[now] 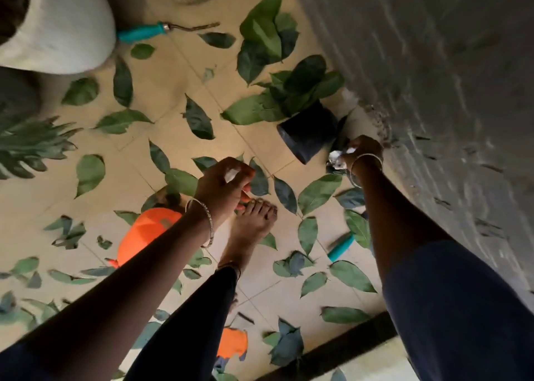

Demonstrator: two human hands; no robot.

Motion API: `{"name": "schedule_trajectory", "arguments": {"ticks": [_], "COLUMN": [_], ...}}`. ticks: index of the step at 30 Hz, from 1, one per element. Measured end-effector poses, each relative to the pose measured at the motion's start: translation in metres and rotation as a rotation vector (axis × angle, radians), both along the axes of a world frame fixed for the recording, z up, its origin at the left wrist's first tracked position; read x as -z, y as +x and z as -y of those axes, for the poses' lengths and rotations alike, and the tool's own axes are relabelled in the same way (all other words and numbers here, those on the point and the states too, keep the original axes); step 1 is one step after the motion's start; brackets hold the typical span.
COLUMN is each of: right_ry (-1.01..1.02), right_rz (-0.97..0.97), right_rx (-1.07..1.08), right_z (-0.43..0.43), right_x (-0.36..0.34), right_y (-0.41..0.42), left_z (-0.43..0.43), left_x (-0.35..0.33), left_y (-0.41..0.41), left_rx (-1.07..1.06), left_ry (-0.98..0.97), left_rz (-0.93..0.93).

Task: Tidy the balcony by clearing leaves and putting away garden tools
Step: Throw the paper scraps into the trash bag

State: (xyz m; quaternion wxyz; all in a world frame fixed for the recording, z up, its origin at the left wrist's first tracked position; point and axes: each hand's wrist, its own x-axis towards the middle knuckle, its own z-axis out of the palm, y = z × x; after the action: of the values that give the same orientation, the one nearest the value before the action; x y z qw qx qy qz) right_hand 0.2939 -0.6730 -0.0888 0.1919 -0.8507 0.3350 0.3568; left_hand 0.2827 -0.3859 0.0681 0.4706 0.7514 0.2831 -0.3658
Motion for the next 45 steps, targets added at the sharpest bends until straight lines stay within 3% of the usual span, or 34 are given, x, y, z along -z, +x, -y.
{"name": "schedule_trajectory", "arguments": {"ticks": [3,7,10,17,25,33,39,45], "right_ry": [0.025,0.137,0.382,0.769,0.946,1.112,1.262,1.310], "right_rz": [0.099,0.184,0.261,0.273,0.440,0.618,0.626,0.517], "right_rx": [0.070,0.505,0.889,1.167,1.169,0.900,0.728,0.558], "right_z": [-0.011,-0.026,-0.039,-0.083,-0.132,-0.186,-0.257,-0.366], "right_x": [-0.018,-0.055,-0.098,-0.257,-0.471,-0.650,-0.758,-0.822], "right_y": [-0.015,-0.045,-0.065,-0.102,-0.114,-0.133,-0.145,-0.151], "left_z": [0.000,0.003,0.006,0.009,-0.029,-0.098,-0.168,-0.254], "left_x": [-0.006,-0.028,-0.054,-0.146,-0.325,-0.494,-0.580,-0.657], "left_y": [-0.001,-0.007,-0.014,-0.038,-0.060,-0.092,-0.132,-0.170], "left_rx": [-0.016,-0.014,-0.007,-0.067,-0.131,-0.394,-0.582,-0.736], "left_ry": [0.006,-0.001,-0.017,-0.074,-0.223,-0.399,-0.459,-0.445], "left_rz": [-0.002,-0.030,-0.017,0.074,0.188,0.320,0.438,0.609]}}
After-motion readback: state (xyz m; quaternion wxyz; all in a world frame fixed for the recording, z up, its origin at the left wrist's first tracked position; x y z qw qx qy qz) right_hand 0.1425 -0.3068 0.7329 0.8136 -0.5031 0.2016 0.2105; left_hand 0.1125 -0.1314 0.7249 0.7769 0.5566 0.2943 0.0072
